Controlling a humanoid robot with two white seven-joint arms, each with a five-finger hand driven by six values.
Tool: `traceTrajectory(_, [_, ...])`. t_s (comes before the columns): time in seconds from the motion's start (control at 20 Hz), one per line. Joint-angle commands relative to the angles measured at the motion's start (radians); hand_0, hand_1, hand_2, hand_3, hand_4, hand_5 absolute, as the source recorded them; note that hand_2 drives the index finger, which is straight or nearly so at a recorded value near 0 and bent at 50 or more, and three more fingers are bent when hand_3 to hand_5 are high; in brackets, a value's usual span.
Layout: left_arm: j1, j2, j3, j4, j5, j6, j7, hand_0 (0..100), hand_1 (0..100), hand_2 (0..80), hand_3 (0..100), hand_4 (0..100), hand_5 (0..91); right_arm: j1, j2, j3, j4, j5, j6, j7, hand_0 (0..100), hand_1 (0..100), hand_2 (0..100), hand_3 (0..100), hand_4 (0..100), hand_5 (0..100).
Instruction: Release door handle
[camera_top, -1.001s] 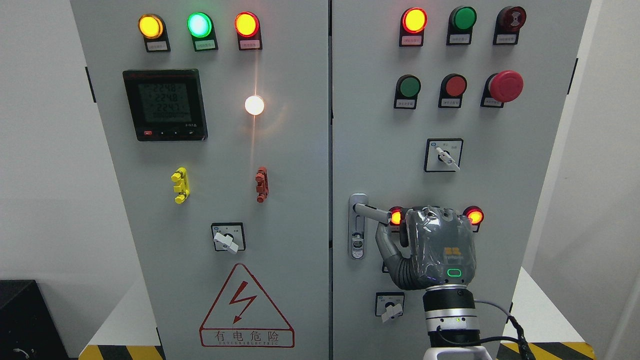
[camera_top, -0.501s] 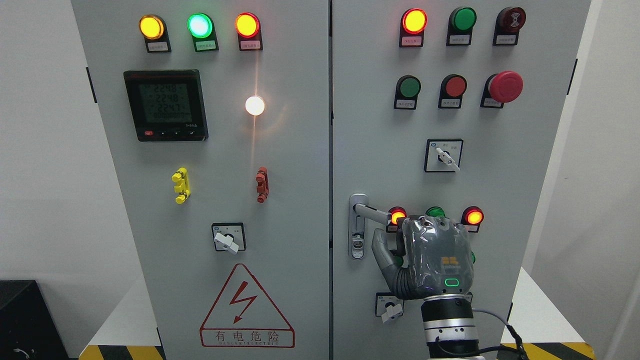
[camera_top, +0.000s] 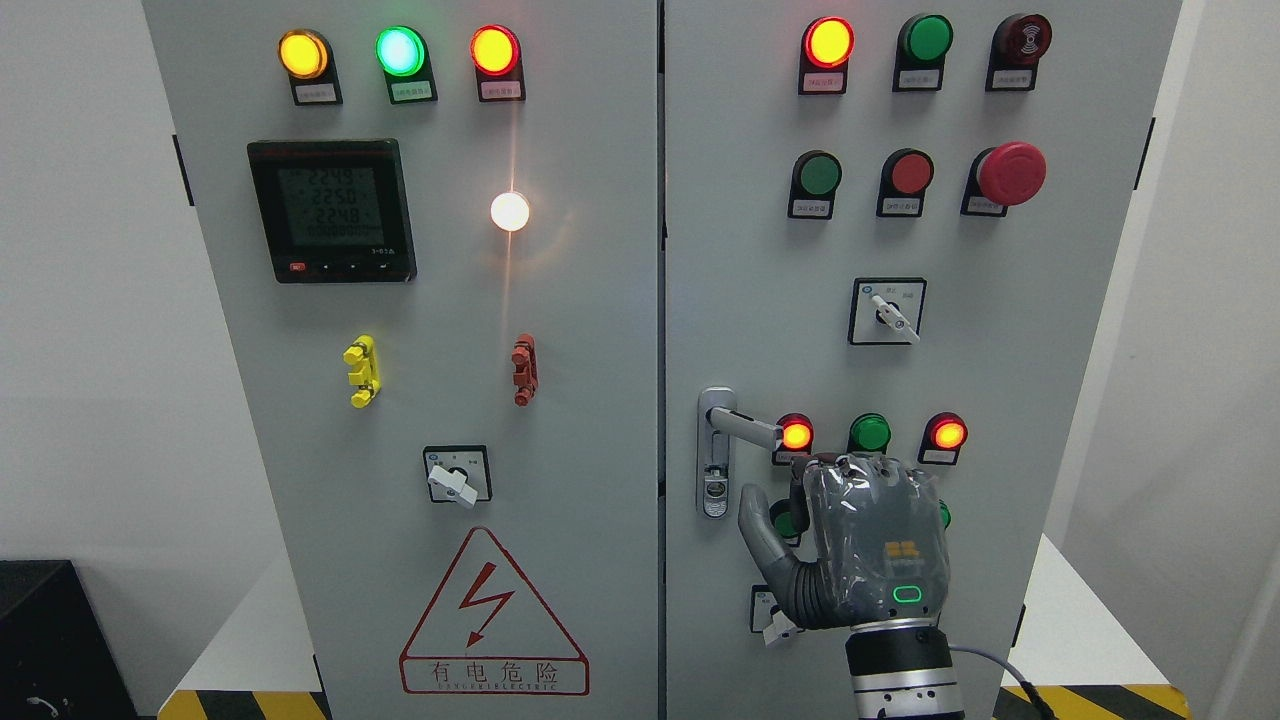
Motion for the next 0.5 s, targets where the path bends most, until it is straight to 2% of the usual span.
traceTrajectory(0.0, [-0.026, 0.000, 0.000, 0.029, 0.000, 0.000, 0.000, 12, 56, 0.0, 0, 0, 0.0, 0.077, 0.000, -0.052, -0.125, -0.003, -0.075, -0.003, 54, 29, 68, 89, 84, 81])
traceTrajectory(0.05, [-0.026, 0.000, 0.000, 0.029, 0.001, 0.000, 0.000, 12, 56, 0.0, 0, 0, 0.0, 0.094, 0.000, -0.075, -0.145, -0.003, -0.109, -0.004, 54, 27, 62, 84, 80, 76])
traceTrajectory(0.1, [-0.026, 0.000, 0.000, 0.029, 0.001, 0.000, -0.001, 12, 56, 0.0, 0, 0, 0.0, 0.112, 0.000, -0.104, -0.163, -0.006, -0.147, -0.004, 53, 27, 61, 82, 79, 74])
traceTrajectory(0.2, [-0.026, 0.000, 0.000, 0.029, 0.000, 0.000, 0.000, 12, 56, 0.0, 0, 0, 0.0, 0.154, 0.006, -0.171, -0.188, -0.024, -0.240, -0.007, 52, 25, 49, 71, 69, 60])
traceTrajectory(0.25, [-0.026, 0.000, 0.000, 0.029, 0.000, 0.000, 0.000, 12, 56, 0.0, 0, 0, 0.0, 0.166, 0.006, -0.205, -0.189, -0.038, -0.279, -0.021, 51, 24, 47, 69, 67, 58])
traceTrajectory(0.3, [-0.026, 0.000, 0.000, 0.029, 0.001, 0.000, 0.000, 12, 56, 0.0, 0, 0, 0.0, 0.174, 0.006, -0.240, -0.189, -0.050, -0.317, -0.038, 51, 23, 41, 62, 61, 53])
traceTrajectory(0.35, [-0.026, 0.000, 0.000, 0.029, 0.000, 0.000, 0.000, 12, 56, 0.0, 0, 0, 0.0, 0.178, 0.006, -0.274, -0.188, -0.065, -0.356, -0.047, 51, 22, 31, 49, 49, 46])
traceTrajectory(0.4, [-0.026, 0.000, 0.000, 0.029, 0.000, 0.000, 0.000, 12, 56, 0.0, 0, 0, 0.0, 0.183, 0.006, -0.314, -0.188, -0.087, -0.400, -0.046, 51, 21, 28, 45, 46, 44])
traceTrajectory(0.45, [-0.028, 0.000, 0.000, 0.029, 0.000, 0.000, 0.000, 12, 56, 0.0, 0, 0, 0.0, 0.183, 0.005, -0.354, -0.188, -0.117, -0.449, -0.041, 51, 19, 19, 33, 33, 34])
